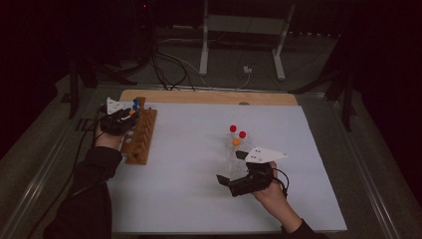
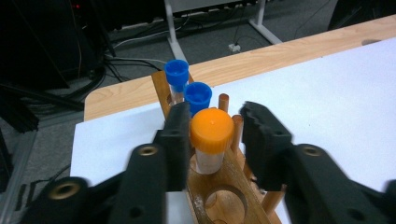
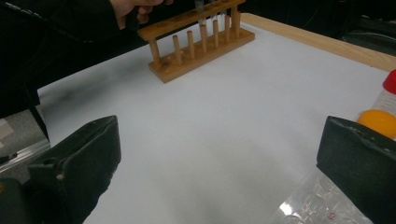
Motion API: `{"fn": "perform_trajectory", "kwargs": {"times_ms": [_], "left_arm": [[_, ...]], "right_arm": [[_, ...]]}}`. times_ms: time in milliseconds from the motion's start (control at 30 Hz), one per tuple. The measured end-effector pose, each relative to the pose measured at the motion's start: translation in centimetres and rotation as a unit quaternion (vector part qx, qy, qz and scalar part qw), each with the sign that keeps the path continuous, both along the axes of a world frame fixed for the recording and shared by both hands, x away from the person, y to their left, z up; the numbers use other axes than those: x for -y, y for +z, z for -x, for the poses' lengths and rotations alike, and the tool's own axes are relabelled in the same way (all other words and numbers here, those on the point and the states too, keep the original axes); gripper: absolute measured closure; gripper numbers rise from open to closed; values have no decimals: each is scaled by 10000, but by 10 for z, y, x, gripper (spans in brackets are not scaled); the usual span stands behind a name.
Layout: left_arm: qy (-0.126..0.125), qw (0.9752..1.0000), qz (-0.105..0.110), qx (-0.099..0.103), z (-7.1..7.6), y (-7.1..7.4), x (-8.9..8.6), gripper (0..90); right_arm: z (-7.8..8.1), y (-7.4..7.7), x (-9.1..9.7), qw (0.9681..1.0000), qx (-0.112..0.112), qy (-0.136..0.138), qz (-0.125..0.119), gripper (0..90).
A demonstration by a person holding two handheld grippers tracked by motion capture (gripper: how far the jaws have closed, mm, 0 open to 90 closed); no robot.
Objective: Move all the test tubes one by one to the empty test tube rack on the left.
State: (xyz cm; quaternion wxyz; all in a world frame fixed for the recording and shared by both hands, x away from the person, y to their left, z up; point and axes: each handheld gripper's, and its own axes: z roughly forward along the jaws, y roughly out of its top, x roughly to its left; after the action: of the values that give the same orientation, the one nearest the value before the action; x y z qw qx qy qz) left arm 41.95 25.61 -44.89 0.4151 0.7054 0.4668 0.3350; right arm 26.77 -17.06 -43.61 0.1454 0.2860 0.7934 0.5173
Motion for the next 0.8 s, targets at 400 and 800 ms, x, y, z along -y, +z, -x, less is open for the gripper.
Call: {"fn": "perform_trajectory", "kwargs": {"times_ms": [400, 800], "left_arm": [[-461, 9988, 122, 100, 45, 24, 9, 210], [-1881, 9805, 549, 151, 105, 27, 44, 16]], "right_arm": [[-8, 8, 16, 9995, 94, -301, 0, 0], [-26, -1, 37, 9963, 38, -830, 240, 59]]}}
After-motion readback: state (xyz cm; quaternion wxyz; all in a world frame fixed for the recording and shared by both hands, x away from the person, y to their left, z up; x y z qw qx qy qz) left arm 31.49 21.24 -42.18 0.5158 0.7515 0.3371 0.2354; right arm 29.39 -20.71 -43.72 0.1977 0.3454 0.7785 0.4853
